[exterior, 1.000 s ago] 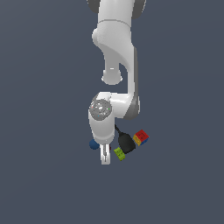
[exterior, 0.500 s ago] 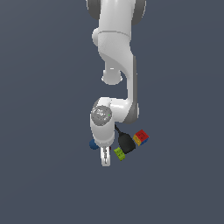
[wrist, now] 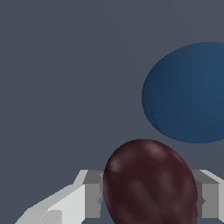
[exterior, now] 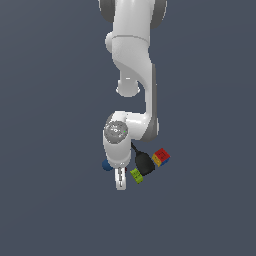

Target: Pick up a designated object from a clutter of objects.

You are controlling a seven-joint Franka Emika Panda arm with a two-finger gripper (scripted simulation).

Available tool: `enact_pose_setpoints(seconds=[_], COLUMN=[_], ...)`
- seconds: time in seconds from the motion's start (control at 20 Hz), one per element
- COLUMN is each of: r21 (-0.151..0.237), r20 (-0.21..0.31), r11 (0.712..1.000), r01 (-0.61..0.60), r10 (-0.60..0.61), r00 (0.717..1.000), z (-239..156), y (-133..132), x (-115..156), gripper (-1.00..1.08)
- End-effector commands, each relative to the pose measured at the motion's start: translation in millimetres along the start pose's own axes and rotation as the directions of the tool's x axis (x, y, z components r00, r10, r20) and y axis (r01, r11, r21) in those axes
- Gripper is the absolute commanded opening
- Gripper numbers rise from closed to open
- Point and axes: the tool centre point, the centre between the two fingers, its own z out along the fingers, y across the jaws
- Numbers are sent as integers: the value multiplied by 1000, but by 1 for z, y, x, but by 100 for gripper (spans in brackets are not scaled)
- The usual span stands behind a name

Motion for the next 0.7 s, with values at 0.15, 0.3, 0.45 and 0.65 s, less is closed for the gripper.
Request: enact_pose_setpoints(seconds=[0.15, 0.3, 0.45, 0.65], r21=[0, 0, 0, 0], r20=[0, 0, 0, 1], r11=[1000, 1000, 1000, 1000], r01=[0, 0, 0, 0], r10=[0, 0, 0, 0], r00=[1000, 1000, 1000, 1000], z=[-5, -14, -26, -49], y=[2, 6, 11, 21], x=[1, 2, 5, 9], gripper=[-100, -100, -100, -100])
